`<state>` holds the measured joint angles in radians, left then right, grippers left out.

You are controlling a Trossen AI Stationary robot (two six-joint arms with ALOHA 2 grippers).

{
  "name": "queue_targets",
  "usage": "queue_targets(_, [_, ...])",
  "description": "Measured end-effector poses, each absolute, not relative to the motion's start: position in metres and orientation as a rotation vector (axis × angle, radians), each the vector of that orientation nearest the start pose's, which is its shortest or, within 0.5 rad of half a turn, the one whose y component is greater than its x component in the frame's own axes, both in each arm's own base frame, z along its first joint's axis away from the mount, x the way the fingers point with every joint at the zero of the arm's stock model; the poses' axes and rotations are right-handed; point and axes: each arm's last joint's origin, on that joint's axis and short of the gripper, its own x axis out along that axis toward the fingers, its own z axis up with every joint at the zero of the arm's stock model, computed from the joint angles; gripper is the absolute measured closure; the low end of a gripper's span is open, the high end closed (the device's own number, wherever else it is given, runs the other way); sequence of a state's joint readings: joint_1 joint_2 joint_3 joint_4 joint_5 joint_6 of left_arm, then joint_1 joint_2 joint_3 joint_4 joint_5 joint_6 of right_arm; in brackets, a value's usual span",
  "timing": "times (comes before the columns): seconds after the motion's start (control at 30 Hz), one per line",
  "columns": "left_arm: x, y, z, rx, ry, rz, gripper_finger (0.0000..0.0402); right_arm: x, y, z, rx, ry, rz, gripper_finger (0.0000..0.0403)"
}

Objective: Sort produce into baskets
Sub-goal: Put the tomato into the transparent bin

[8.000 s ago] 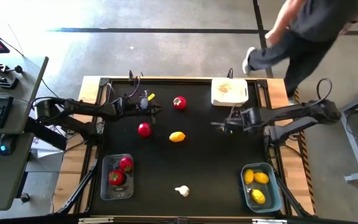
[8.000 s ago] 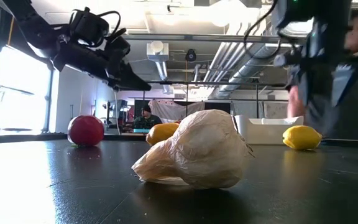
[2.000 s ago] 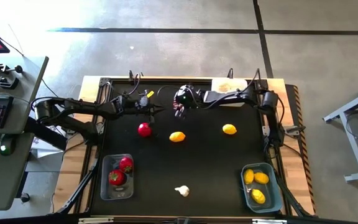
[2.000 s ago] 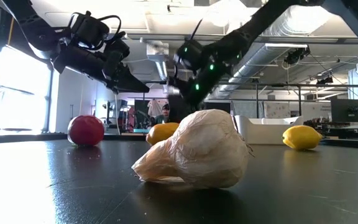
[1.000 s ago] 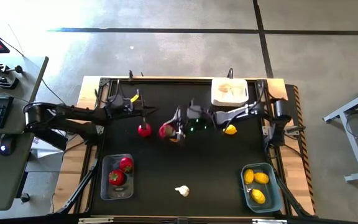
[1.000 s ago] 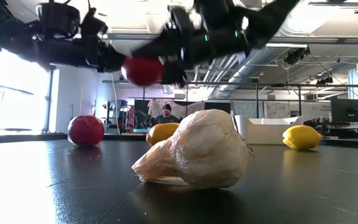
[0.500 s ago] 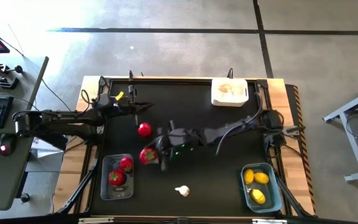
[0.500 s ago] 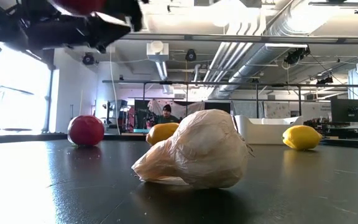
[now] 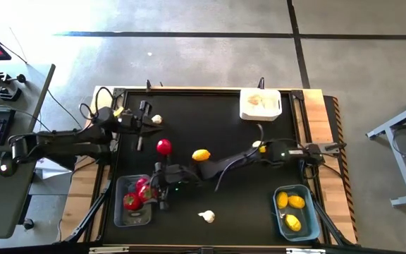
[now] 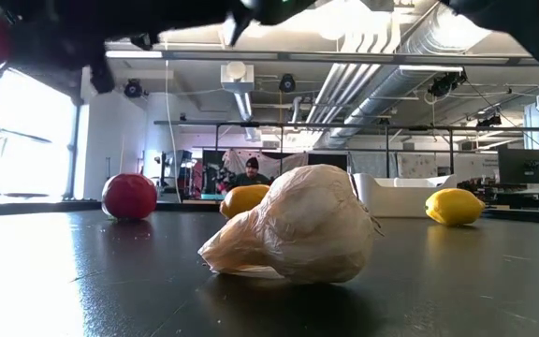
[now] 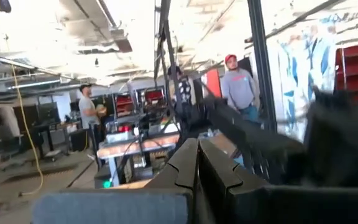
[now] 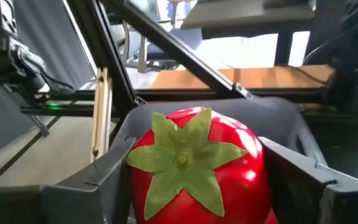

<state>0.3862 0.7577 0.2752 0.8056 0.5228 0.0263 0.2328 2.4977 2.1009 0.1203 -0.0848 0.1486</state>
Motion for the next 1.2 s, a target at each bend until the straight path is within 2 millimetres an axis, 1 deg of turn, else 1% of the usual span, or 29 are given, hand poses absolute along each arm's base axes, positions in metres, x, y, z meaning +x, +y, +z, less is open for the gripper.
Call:
queue_targets(0.17, [0.150, 0.045, 0.256, 0.152, -0.295, -0.161, 0.0402, 0.572, 0.139, 0.177, 0.134, 0.313, 0.296, 0.0132])
queue_targets(0.33, [0.150, 0.045, 0.251, 0.120, -0.231, -0.159, 0.0402, 0.577, 0.143, 0.165, 0.149, 0.325, 0.319, 0.0132])
queue_targets(0.57, [0.151, 0.046, 0.247, 0.110, -0.198, -0.154, 0.0401, 0.578, 0.142, 0.162, 0.153, 0.317, 0.311, 0.0131])
queue_targets(0.73, [0.151, 0.046, 0.247, 0.110, -0.195, -0.154, 0.0402, 0.580, 0.142, 0.161, 0.149, 0.268, 0.299, 0.0093])
queue_targets(0.83, [0.151, 0.046, 0.247, 0.109, -0.194, -0.153, 0.0402, 0.582, 0.144, 0.151, 0.167, 0.255, 0.332, 0.0087])
queue_targets(0.9, [0.151, 0.046, 0.247, 0.107, -0.191, -0.154, 0.0401, 0.581, 0.145, 0.147, 0.166, 0.273, 0.336, 0.0085])
queue_targets(1.13, [0.151, 0.046, 0.246, 0.106, -0.187, -0.156, 0.0402, 0.580, 0.149, 0.151, 0.186, 0.253, 0.337, 0.0081])
queue_targets(1.2, [0.151, 0.046, 0.246, 0.106, -0.187, -0.157, 0.0401, 0.580, 0.149, 0.151, 0.181, 0.250, 0.304, 0.0080])
